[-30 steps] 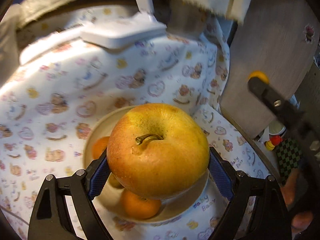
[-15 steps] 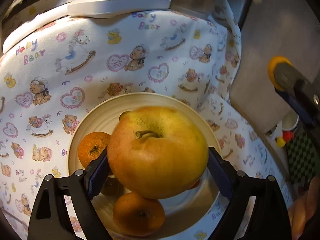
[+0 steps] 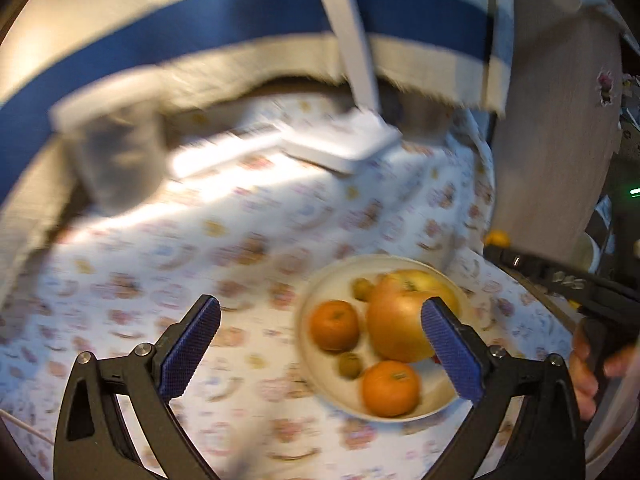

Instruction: Organize fruits

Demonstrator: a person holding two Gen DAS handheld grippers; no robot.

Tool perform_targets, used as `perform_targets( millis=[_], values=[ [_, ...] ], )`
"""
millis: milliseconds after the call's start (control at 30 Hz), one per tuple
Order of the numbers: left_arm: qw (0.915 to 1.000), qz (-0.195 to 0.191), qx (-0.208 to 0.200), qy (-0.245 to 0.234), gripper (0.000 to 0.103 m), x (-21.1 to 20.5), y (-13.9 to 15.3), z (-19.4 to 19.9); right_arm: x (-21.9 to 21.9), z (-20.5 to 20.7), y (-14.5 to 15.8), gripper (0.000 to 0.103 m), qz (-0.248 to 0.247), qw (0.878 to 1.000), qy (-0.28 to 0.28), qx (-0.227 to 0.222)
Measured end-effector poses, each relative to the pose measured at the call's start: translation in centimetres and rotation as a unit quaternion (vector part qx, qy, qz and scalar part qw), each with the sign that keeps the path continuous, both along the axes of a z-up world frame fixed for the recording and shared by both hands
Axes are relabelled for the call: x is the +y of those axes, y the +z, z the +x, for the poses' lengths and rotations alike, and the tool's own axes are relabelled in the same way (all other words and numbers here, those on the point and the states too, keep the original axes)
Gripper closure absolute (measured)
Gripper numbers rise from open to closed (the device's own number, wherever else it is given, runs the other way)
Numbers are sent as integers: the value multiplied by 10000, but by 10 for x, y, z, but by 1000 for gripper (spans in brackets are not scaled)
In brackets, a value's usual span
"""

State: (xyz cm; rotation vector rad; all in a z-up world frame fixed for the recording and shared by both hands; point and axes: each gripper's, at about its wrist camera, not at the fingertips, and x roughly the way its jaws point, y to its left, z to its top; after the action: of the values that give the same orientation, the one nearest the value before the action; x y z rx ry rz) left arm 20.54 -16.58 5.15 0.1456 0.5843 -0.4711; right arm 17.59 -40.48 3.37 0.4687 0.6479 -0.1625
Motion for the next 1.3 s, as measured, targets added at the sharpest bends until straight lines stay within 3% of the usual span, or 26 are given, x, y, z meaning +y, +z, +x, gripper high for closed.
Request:
perform_targets(
  millis=[200,367,533,567,600,667,867,1067,1167,1300],
  values=[
    [9982,-204,-349,435,1,33,1,-8,-15,20,-40,74,712,9948,164,706],
    [9978,-164,-373,531,1,43,-10,-12,-13,21,-47,74,459,9951,49,879],
    [9970,-380,-397,549,1,51,-21,-21,-5,23,-43,74,217,9961,127,841],
    [9971,-408,-388,512,1,51,-23,-22,-5,23,-42,70,208,9960,174,846],
    [9972,-411,-397,488,1,52,-24,-23,-3,23,-41,58,211,9960,228,838],
    [9971,-380,-436,490,1,52,-25,-26,-2,21,-36,45,109,9970,193,740],
    [9955,-433,-623,560,1,62,-22,-41,7,3,-7,38,-111,9994,144,282],
    [9940,-643,-713,520,1,69,-20,-59,47,-26,22,3,-1211,9909,71,-578],
    [9925,-750,-790,547,1,72,-24,-63,64,-40,21,1,-1489,9841,363,-900],
    [9920,-814,-836,480,1,73,-31,-64,75,-58,6,1,-1508,9808,598,-1080]
  ],
)
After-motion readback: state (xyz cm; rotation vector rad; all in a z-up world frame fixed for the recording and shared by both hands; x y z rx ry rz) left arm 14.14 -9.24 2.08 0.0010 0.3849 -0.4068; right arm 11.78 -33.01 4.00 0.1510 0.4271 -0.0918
